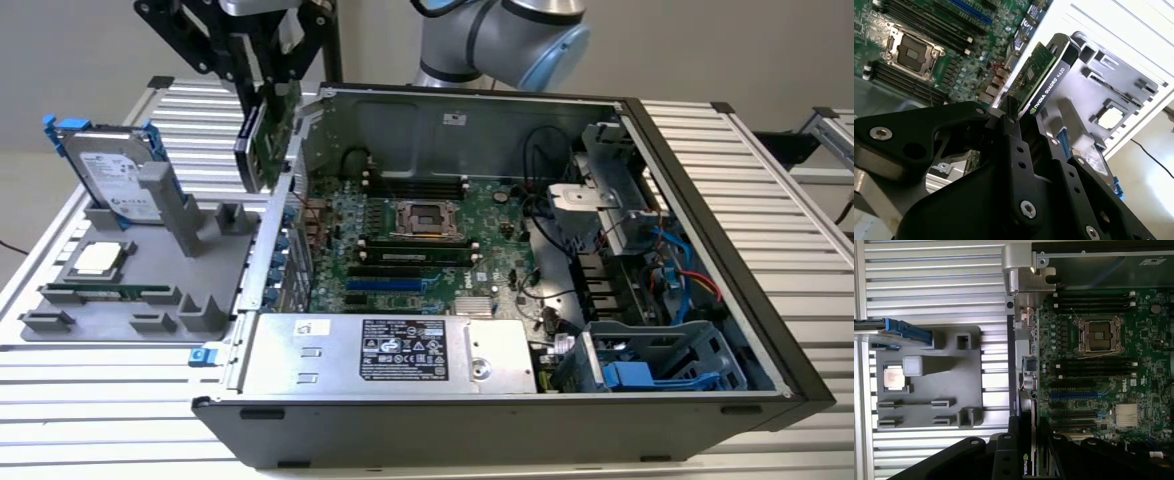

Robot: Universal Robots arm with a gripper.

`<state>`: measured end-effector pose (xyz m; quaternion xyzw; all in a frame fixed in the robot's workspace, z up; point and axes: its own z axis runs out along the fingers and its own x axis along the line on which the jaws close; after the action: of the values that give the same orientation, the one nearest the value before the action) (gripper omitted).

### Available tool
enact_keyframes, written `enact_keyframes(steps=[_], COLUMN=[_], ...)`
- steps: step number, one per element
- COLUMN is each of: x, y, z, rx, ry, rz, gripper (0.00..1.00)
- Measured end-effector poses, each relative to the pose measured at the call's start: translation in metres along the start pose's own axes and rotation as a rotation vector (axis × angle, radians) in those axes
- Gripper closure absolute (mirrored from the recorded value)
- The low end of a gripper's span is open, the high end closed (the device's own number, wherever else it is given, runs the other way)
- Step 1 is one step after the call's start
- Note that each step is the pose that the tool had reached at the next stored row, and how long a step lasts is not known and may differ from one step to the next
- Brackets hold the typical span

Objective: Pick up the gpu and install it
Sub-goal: 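Pick up the gpu and move the gpu toward the slot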

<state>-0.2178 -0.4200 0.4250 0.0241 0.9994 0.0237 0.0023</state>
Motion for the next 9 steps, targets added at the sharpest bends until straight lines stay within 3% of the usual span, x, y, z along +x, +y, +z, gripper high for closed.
enact_keyframes(steps=[9], x=[-0.012], y=[0.0006], z=[0.0001], rx=[0.0], ry=[0.0], rz=[0.0], gripper=[1.0])
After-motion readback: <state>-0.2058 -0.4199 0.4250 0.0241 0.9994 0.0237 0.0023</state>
